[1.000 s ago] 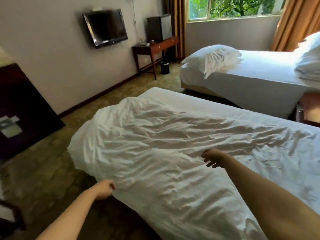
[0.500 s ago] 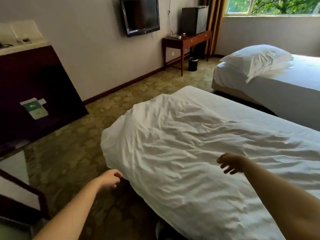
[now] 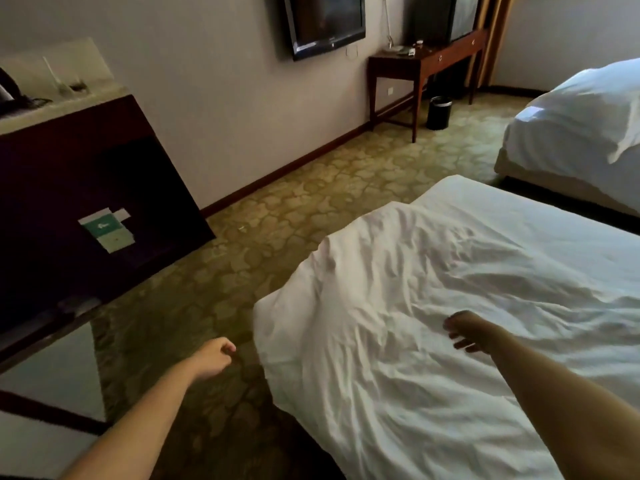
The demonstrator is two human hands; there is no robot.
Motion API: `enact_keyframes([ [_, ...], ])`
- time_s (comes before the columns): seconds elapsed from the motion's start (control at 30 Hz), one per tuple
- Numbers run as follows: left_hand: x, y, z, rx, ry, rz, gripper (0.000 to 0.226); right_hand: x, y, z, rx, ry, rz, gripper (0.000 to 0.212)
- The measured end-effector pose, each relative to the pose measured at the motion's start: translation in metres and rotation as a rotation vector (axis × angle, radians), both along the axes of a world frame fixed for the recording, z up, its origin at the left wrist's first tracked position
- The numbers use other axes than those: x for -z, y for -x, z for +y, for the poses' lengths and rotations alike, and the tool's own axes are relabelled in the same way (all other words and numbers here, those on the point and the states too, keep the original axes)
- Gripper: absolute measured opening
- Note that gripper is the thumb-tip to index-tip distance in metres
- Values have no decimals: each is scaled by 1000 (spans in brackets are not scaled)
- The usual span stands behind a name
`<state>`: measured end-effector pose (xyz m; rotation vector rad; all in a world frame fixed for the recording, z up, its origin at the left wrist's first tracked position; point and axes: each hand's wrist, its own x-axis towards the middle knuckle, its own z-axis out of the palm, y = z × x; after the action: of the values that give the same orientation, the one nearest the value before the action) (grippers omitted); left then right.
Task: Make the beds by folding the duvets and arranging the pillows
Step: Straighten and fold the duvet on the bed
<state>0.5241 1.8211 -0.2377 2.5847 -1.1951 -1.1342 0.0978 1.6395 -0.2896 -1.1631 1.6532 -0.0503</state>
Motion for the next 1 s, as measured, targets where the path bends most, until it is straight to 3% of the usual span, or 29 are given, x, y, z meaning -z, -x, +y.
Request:
enact_keyframes([
  [0.2,54,-69,-43,-126,-92,117,30,16,-124,-24,-206,-73,-42,14],
  [0.33,108,-89,-91,-95,-181,196,35,49,-181,-21,21,-93,-99,5],
  [0.4,138,-94,-118,-6,-252,278,49,75,-208,-10,208,-120,-132,12],
  [0.53,208,-115,-186,47,-359,404,110,131,-274,14,499,-297,-161,28],
  [0.6,238,-116,-218,33,-442,496,121,154,-309,25,639,-346,-114,30],
  [0.63,241,-112,-231,51,-457,568,115,163,-324,27,743,-351,-130,30],
  [0.73,239,-108,-249,37,-359,784,44,171,-357,22,967,-370,-156,30],
  [0.8,228,-143,-255,71,-351,884,37,172,-372,15,1156,-315,-166,30],
  [0.9,222,-274,-275,270,-432,732,46,171,-387,9,1599,-177,40,77],
  [0.97,231,-364,-283,339,-526,416,62,162,-398,11,1768,-129,187,74],
  [1.0,233,-402,-284,365,-584,365,69,158,-404,13,1785,-110,199,70],
])
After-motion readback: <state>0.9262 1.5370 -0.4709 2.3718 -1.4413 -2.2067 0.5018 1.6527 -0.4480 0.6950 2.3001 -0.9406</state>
